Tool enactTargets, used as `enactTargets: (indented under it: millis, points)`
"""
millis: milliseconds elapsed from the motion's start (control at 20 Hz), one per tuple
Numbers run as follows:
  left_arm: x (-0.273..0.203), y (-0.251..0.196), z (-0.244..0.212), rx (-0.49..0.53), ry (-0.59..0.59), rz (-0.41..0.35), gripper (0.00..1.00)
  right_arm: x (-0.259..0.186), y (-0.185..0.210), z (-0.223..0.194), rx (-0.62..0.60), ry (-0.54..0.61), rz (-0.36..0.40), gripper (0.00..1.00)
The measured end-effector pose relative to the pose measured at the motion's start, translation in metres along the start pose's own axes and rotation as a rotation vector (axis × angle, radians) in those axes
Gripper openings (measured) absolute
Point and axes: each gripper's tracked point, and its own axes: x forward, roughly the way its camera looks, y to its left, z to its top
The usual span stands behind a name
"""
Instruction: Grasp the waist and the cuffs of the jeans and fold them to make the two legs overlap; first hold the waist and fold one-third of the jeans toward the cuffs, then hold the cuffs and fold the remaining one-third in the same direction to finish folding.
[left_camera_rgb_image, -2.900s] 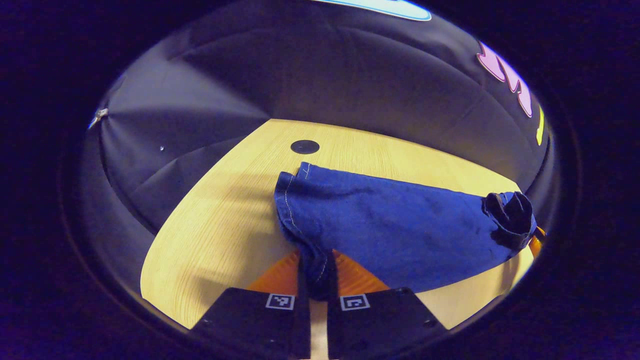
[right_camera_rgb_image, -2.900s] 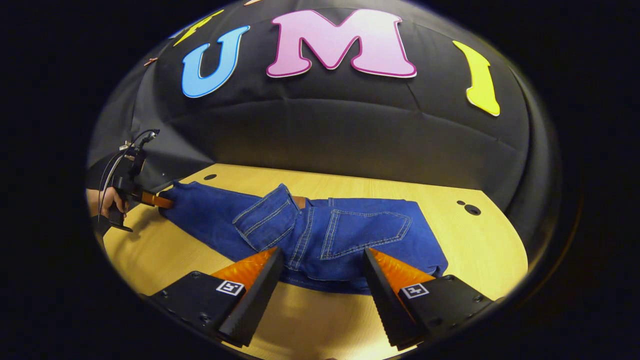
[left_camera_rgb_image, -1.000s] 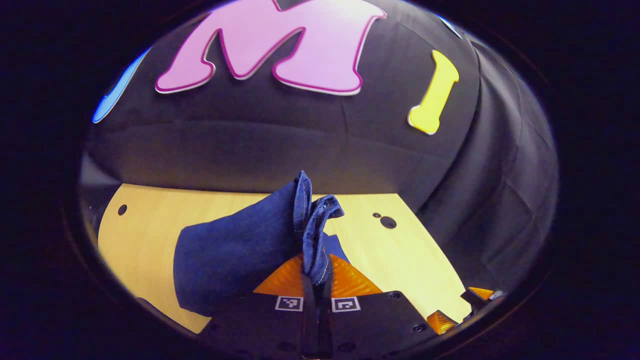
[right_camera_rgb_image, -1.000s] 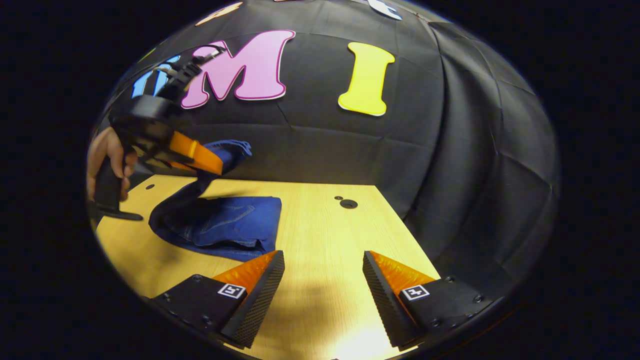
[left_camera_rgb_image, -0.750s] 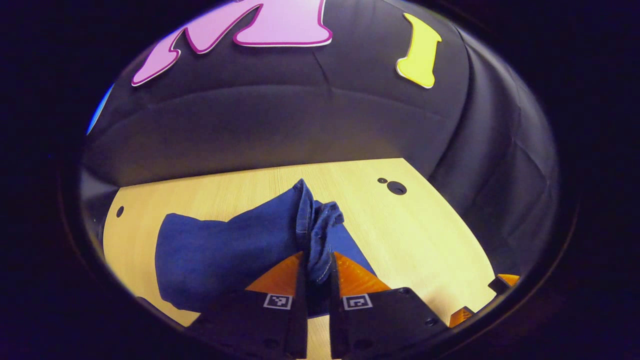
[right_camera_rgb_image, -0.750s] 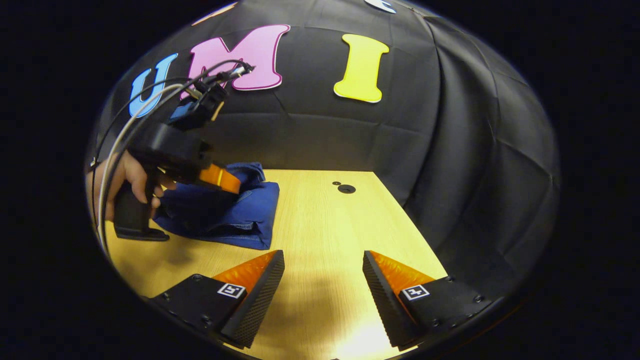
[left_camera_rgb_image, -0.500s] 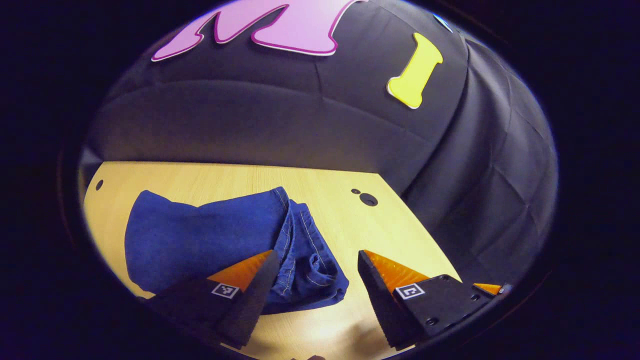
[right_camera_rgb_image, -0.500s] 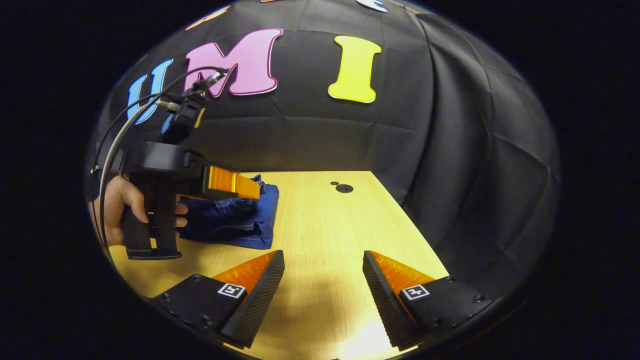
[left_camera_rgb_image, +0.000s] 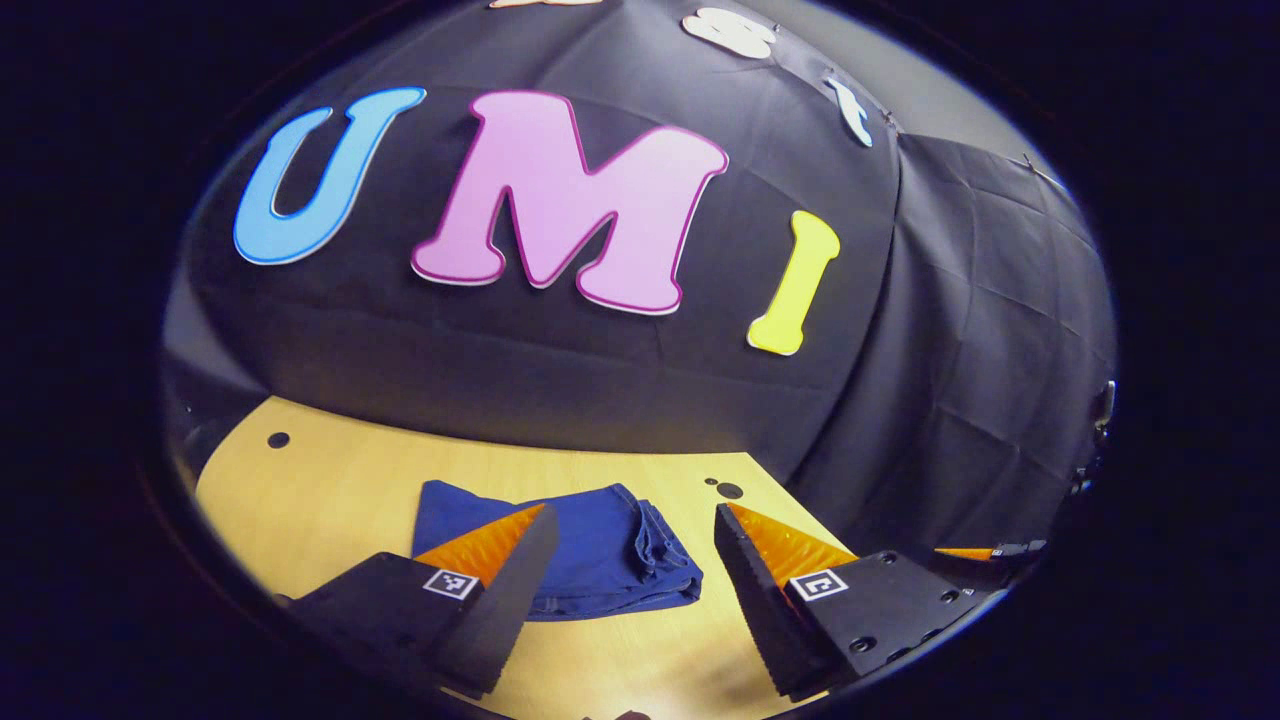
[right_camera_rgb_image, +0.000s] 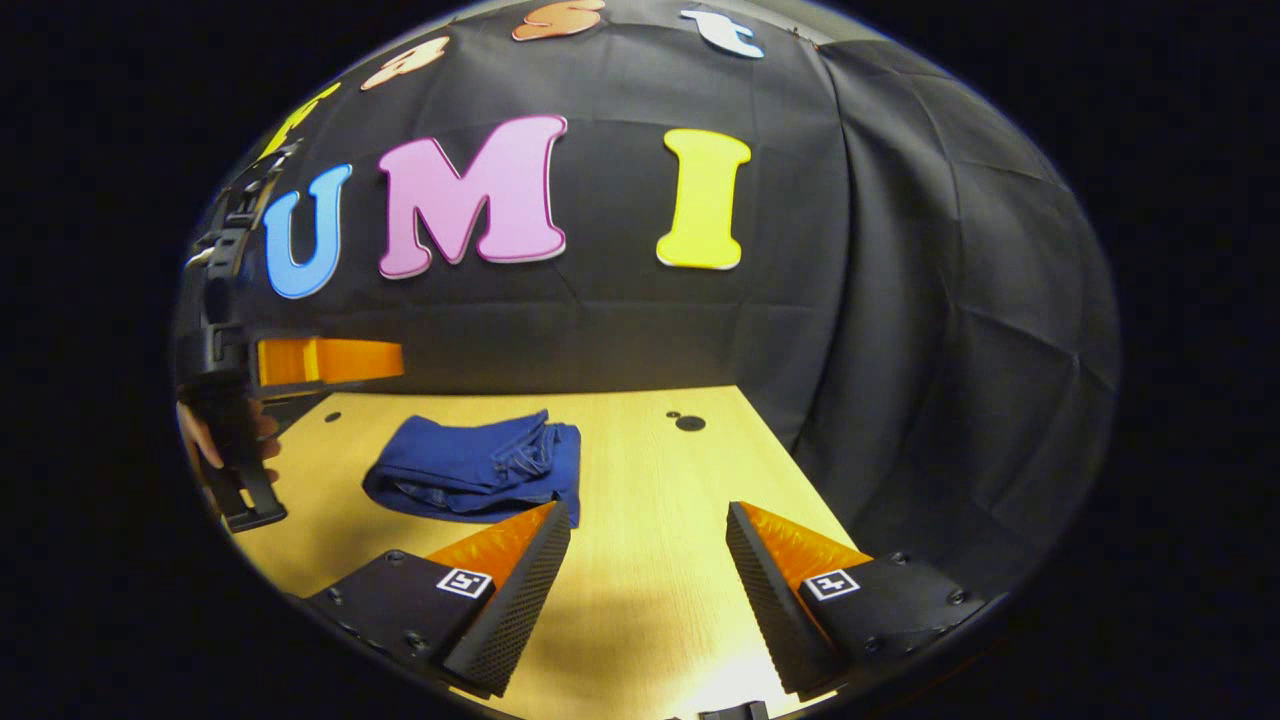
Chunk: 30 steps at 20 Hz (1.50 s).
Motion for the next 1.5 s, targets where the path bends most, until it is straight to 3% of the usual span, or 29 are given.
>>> enactTargets:
  millis: [450, 750, 800, 850, 1000, 1050, 1200, 1250, 1500]
  points:
    - [-0.199, 0.074, 0.056, 0.059, -0.150, 0.147, 0.96, -0.113, 0.065, 0.092, 0.003, -0.206, 0.040, 0.96]
    - [-0.301, 0.104, 0.055, 0.090, -0.250, 0.234, 0.96, -0.190, 0.098, 0.109, -0.019, -0.345, 0.042, 0.96]
    - [-0.309, 0.104, 0.049, 0.084, -0.241, 0.234, 0.92, -0.196, 0.101, 0.104, -0.015, -0.351, 0.031, 0.96]
    - [-0.314, 0.104, 0.039, 0.080, -0.226, 0.233, 0.96, -0.206, 0.107, 0.098, -0.008, -0.345, 0.031, 0.96]
    - [-0.320, 0.105, 0.033, 0.086, -0.225, 0.230, 0.96, -0.215, 0.120, 0.086, -0.016, -0.332, 0.061, 0.92]
    - [-0.319, 0.105, 0.032, 0.087, -0.227, 0.229, 0.96, -0.215, 0.122, 0.087, -0.026, -0.332, 0.065, 0.96]
    - [-0.320, 0.100, 0.039, 0.080, -0.238, 0.217, 0.97, -0.215, 0.131, 0.092, -0.027, -0.334, 0.090, 0.92]
    - [-0.322, 0.098, 0.043, 0.085, -0.248, 0.216, 0.97, -0.216, 0.132, 0.096, -0.022, -0.342, 0.093, 0.96]
    - [-0.331, 0.092, 0.049, 0.148, -0.277, 0.206, 0.96, -0.221, 0.145, 0.106, -0.025, -0.370, 0.119, 0.96]
